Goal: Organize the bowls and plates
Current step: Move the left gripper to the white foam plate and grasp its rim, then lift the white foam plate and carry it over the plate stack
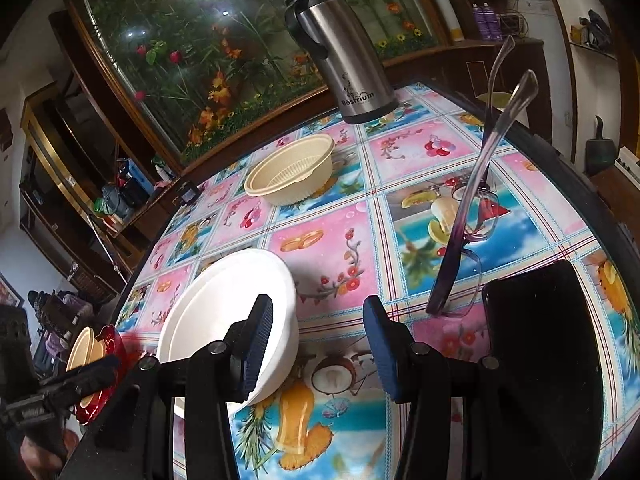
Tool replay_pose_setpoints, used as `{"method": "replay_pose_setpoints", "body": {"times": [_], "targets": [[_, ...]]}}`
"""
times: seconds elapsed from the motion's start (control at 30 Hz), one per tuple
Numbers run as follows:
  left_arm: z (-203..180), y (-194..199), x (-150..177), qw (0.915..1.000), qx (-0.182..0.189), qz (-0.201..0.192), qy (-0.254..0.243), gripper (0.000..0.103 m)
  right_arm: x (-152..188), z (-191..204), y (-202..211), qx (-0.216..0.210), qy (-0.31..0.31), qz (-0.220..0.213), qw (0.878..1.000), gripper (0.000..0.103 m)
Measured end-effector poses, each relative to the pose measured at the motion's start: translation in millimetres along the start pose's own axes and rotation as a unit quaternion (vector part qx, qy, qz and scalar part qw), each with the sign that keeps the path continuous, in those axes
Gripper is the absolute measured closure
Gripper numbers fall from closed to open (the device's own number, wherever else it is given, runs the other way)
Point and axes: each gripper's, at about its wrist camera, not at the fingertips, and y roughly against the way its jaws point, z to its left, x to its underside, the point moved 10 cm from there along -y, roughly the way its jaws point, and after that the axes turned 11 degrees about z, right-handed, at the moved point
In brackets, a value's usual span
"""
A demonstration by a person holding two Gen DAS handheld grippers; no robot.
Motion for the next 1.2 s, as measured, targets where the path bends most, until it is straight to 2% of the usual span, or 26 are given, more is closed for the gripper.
{"method": "replay_pose_setpoints", "body": {"times": [0.23,0.3,0.37,0.43,0.5,0.57,0.73,1.2], "targets": [[4,-24,-17,0.9999,-0.011,0.001,0.006,0.034,3,5,-6,-0.016,0.001,0.012,1.000,0.052],[6,-34,-18,0.9999,-0.007,0.010,0.008,0.040,5,8,-11,-0.017,0.004,0.022,1.000,0.052],[4,-40,-18,0.9999,0.001,0.016,0.005,0.051,9,11,-17,-0.025,0.004,0.034,0.999,0.053],[1,-48,-18,0.9998,-0.001,0.018,-0.003,0.059,14,14,-23,-0.035,0.002,0.047,0.998,0.063],[-3,-53,-17,0.9997,-0.006,0.021,-0.014,0.067,17,16,-28,-0.044,0.000,0.057,0.997,0.079],[-11,-55,-14,0.9991,-0.018,0.020,-0.032,0.077,22,20,-30,-0.054,-0.002,0.062,0.997,0.085],[-20,-48,-9,0.9962,-0.059,0.003,-0.063,0.078,29,33,-27,-0.055,0.004,0.064,0.996,0.086],[-21,-15,1,0.9932,-0.085,-0.032,-0.072,0.076,38,58,-7,-0.067,0.023,0.053,0.996,0.086]]}}
